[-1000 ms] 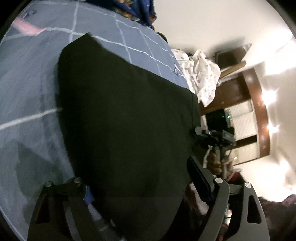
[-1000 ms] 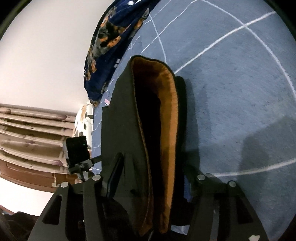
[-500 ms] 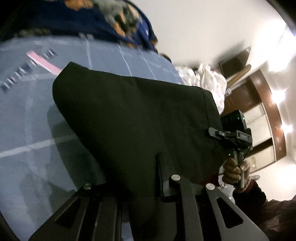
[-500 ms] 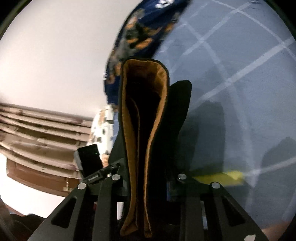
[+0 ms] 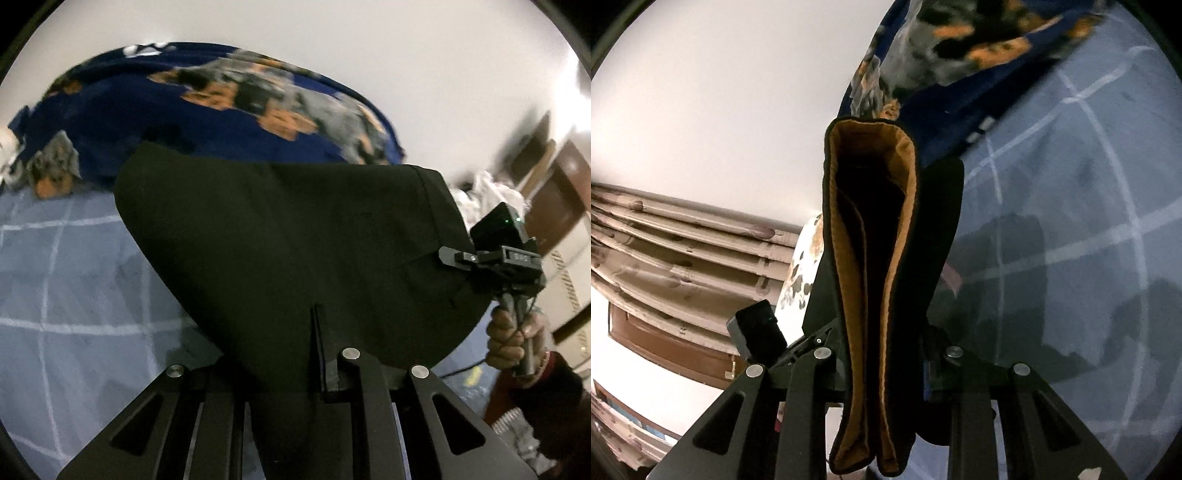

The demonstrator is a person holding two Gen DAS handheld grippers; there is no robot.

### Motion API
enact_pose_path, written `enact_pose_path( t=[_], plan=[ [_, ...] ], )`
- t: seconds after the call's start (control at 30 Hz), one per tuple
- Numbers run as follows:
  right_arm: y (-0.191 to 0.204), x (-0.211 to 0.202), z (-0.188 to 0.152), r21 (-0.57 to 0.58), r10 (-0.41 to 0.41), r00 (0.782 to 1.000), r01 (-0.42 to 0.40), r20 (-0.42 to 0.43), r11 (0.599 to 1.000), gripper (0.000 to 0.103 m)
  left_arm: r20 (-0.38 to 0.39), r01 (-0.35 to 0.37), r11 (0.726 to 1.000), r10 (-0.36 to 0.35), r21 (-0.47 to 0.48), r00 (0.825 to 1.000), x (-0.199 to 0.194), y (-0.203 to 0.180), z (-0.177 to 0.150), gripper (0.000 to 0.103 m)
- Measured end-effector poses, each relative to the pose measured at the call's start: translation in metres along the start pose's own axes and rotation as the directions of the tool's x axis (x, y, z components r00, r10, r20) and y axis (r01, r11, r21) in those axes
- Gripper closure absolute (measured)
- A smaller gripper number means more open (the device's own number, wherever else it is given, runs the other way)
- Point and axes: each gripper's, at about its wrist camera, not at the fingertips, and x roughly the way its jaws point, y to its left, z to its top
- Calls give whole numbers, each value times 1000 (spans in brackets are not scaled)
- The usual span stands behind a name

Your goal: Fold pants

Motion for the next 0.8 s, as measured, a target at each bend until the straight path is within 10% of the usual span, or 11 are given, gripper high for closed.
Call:
enact_pose_path(
  t=[0.27,0.8],
  plan=[
    [-28,54,51,9,-60,998,60,5,998,79,3,-107,994,107,39,994,48,47,26,87],
    [-74,56,41,118,-36,999,32,31,993,79,24,-155,988,154,19,988,64,63,20,78]
  ],
)
